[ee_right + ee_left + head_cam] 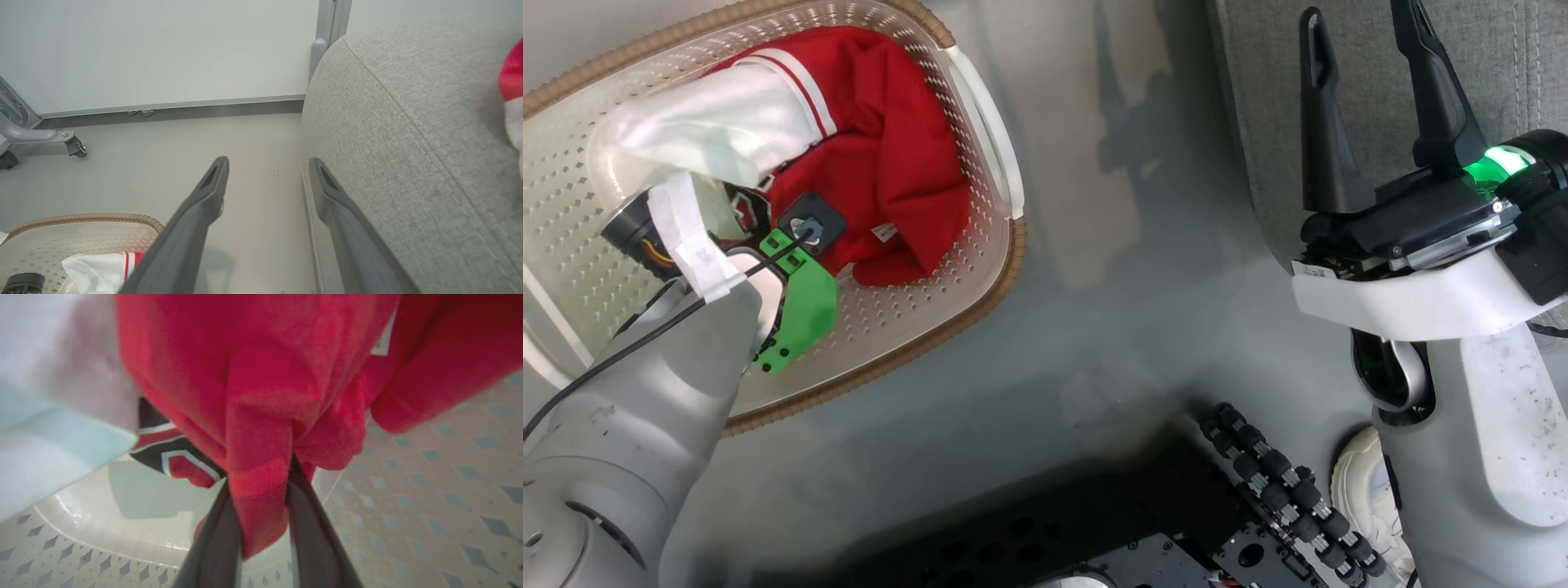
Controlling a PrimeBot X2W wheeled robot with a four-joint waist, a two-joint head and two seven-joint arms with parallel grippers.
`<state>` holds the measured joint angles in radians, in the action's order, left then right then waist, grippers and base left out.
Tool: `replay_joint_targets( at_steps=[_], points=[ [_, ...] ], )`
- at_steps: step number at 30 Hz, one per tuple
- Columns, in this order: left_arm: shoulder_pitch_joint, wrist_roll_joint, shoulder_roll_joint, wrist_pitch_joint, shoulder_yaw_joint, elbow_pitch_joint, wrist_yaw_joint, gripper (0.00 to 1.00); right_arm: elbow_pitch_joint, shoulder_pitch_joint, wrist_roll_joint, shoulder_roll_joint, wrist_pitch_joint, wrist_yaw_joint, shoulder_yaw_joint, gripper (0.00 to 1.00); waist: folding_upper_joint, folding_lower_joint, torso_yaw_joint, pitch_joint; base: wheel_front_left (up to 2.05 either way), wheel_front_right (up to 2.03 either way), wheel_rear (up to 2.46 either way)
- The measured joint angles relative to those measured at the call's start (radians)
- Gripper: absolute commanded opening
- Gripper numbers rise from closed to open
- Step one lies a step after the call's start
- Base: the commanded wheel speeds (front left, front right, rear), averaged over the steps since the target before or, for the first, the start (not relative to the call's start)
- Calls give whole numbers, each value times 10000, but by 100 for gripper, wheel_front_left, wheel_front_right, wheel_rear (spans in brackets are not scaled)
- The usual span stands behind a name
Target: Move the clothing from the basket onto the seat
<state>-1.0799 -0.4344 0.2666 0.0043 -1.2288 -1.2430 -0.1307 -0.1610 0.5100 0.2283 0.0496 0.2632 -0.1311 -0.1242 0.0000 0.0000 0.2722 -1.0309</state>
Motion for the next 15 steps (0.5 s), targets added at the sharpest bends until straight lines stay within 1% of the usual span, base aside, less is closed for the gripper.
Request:
replay_joint_targets(
  at_steps=[7,11,15],
  points=[
    [-147,-324,-357,-589,-73,40,0,0,88,36,-69,-2,2,0,-12,100,0,0,-180,250,0,0,0],
    [-147,-593,-453,-1003,-48,15,0,0,171,54,-96,-2,2,0,-13,100,0,0,-274,567,0,0,0],
    [-106,-800,-713,-1482,-31,21,0,0,336,20,-194,-4,2,0,40,100,0,0,-397,997,0,0,0]
  ],
)
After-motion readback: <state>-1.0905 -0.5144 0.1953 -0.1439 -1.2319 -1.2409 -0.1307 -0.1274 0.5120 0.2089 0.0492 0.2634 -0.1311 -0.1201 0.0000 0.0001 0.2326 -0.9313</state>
